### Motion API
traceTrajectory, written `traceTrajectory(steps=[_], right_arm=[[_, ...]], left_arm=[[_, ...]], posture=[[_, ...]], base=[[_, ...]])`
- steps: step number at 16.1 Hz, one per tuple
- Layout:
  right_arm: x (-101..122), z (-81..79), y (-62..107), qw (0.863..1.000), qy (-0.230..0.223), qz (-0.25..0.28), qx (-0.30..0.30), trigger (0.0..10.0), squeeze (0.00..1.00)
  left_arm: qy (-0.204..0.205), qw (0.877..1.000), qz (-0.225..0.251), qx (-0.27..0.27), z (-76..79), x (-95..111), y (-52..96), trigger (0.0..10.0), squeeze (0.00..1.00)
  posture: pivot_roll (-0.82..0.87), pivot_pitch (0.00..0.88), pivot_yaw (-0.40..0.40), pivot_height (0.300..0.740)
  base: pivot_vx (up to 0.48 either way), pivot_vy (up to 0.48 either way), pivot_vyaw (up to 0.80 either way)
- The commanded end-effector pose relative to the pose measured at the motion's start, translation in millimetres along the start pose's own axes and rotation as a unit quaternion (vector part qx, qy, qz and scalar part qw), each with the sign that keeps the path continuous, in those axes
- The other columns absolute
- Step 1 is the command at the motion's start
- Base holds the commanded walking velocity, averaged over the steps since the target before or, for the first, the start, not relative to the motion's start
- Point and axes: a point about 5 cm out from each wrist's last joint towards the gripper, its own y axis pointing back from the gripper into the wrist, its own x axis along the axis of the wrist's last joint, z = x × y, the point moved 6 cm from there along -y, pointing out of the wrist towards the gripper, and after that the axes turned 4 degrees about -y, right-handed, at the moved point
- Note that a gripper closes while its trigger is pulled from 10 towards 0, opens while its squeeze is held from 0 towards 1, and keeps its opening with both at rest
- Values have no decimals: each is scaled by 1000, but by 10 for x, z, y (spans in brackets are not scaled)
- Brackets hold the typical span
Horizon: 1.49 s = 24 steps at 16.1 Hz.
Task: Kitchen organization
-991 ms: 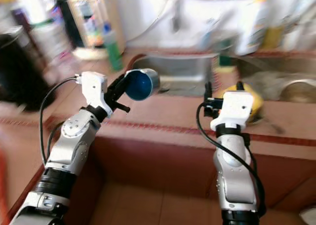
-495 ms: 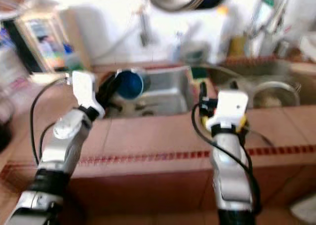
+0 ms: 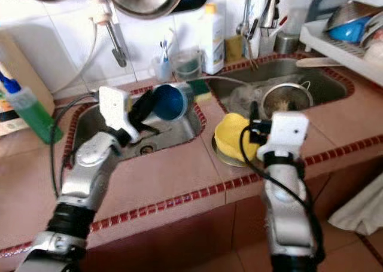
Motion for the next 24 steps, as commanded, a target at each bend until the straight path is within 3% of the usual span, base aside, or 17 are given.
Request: traceTrajectory(steps=[1, 10, 12, 17, 24], right_arm=[[87, -73, -19, 1000, -8, 16, 11, 10000, 0], [86, -59, -27, 1000, -8, 11, 11, 10000, 0], [70, -75, -25, 1000, -13, 5, 16, 10000, 0], [36, -94, 49, 999, -7, -7, 44, 10000, 0], [30, -121, 108, 999, -14, -12, 42, 10000, 0]], left_arm=[[-7, 1000, 9, 10, -87, 84, 7, 10000, 0], [7, 1000, -13, 23, -129, 18, -16, 10000, 0], [-2, 999, -38, 26, -128, -38, -37, 10000, 0], [-11, 997, -59, 50, -263, -29, -151, 10000, 0], [-15, 998, -53, 24, -168, -28, -166, 10000, 0]], posture=[[-241, 0, 127, 740], [-245, 13, 127, 740], [-243, 16, 127, 740], [-255, 27, 142, 740], [-262, 36, 155, 740]], base=[[0, 0, 0], [0, 0, 0], [0, 0, 0], [0, 0, 0], [0, 0, 0]])
